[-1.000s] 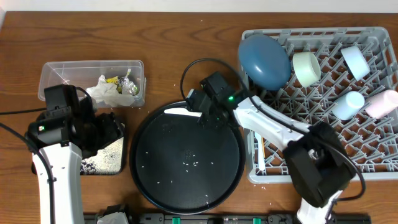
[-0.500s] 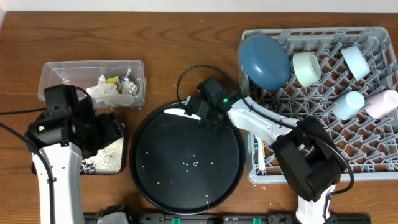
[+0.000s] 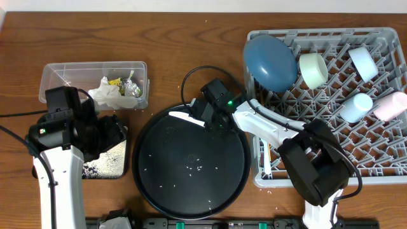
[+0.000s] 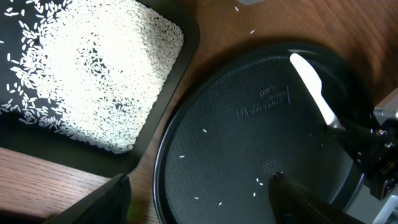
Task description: Sort waste into correct bins and load items into the dishwasher rack
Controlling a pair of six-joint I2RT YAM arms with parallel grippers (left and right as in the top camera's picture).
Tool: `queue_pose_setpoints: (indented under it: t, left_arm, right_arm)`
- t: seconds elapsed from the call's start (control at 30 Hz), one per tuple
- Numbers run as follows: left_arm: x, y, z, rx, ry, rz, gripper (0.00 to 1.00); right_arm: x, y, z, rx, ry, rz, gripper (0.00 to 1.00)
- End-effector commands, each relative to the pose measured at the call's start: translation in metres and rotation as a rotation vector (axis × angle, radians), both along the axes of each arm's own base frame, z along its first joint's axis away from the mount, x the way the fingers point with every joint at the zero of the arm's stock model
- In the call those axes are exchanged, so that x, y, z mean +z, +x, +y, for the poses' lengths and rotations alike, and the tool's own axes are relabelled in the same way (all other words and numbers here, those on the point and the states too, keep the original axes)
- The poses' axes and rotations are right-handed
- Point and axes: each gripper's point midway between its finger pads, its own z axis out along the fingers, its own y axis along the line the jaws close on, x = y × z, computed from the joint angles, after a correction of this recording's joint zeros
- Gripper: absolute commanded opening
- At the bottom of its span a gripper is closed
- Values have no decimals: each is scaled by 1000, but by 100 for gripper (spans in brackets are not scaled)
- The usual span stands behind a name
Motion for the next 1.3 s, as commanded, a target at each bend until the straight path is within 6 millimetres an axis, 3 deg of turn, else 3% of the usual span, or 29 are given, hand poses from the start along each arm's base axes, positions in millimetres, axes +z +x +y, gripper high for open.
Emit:
queue_pose_setpoints:
  t: [0.0,0.53,0.87,1.27]
  left_arm:
    - [-3,-1,3,13,8,13,72]
    - [-3,0,3,13,9,9,72]
    - [-3,0,3,13,9,10,72]
    - [-3,0,3,13,9,10,72]
  right_arm:
    - [-14,-14,-7,-55,-38,74,15]
    - [-17,-80,-60,-151,-269,357,8]
    - [-15,-82,-60,-201,-270,372,9]
    - [28,-71,-49,-209,-162,282,9]
